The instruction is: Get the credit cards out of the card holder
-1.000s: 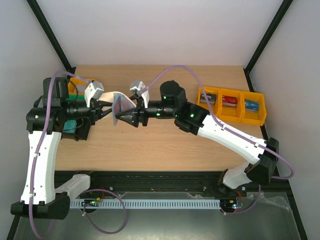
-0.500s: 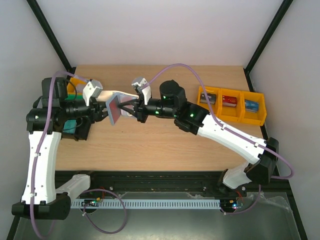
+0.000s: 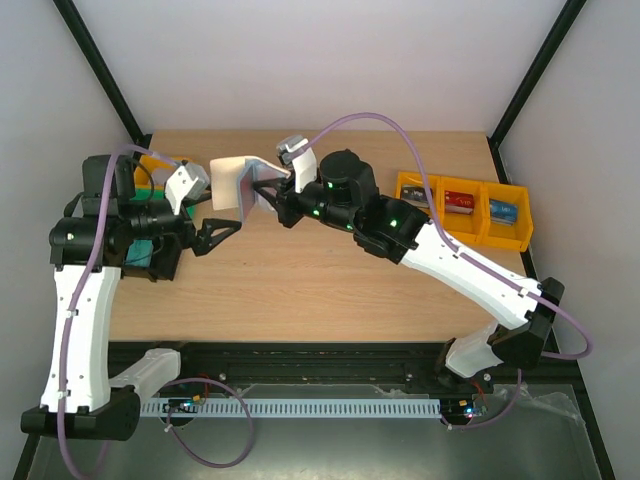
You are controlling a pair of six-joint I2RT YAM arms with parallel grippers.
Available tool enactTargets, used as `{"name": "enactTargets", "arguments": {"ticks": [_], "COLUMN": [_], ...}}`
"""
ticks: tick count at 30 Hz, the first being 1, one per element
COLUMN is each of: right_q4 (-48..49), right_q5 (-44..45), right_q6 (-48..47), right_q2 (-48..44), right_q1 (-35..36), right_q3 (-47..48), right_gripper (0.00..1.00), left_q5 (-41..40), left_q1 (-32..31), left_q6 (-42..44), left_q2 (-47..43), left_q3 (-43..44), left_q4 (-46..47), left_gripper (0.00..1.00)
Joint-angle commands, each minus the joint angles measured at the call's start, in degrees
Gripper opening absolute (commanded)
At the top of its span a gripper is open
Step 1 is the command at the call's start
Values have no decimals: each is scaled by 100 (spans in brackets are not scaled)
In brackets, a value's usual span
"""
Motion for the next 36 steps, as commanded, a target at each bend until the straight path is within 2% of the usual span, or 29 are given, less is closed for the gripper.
{"name": "enactTargets", "arguments": {"ticks": [1, 6, 10, 14, 19, 22, 26, 28, 29, 30, 31, 32, 33, 34, 36], "right_q4": [-256, -419, -468, -534, -503, -402, -337, -327, -318, -318, -320, -325, -331, -346, -370], "right_q5": [512, 318, -232, -1057, -1749, -2123, -2388, -2440, -2488, -2543, -2609, -2686, -2747, -2795, -2918], "right_q6": [-109, -257, -511, -908, -1169, -1224, -1239, -1227, -1219, -1220, -1223, -1241, -1267, -1312, -1425], "right_q2": [-26, -6, -38, -223, -427, -537, -628, -659, -674, -679, -687, -700, -717, -737, -812], "right_q1": [15, 13, 13, 20, -9, -60, -140, -196, -213, -229, -238, -251, -258, -265, -316], "right_q3": [264, 375, 369, 282, 158, 74, 0, -112, -132, -149, -157, -170, -186, -199, -261], "right_gripper": [2, 2, 2, 2, 2, 2, 2, 2, 2, 2, 2, 2, 2, 2, 2], "left_q5": [616, 663, 300, -51, 54, 367, 996, 1238, 1326, 1395, 1430, 1435, 1414, 1375, 1304], "left_q1": [-17, -17, -23, -17, -24, -17, -17, -17, -10, -1, 8, 16, 22, 29, 27], "left_q6": [778, 181, -418, -556, -430, -85, 611, 902, 981, 1035, 1088, 1146, 1205, 1263, 1395], "left_q2": [-62, 11, 90, 96, 43, 21, 30, 25, 25, 30, 39, 49, 56, 68, 90], "left_q3": [240, 105, 48, 25, -58, -11, 109, 222, 267, 297, 326, 352, 371, 410, 492], "left_q4": [-649, -130, 417, 568, 450, 153, -431, -694, -772, -828, -877, -929, -979, -1038, -1150], "left_gripper": [100, 100, 97, 85, 74, 61, 24, 9, 6, 7, 16, 30, 40, 44, 45]}}
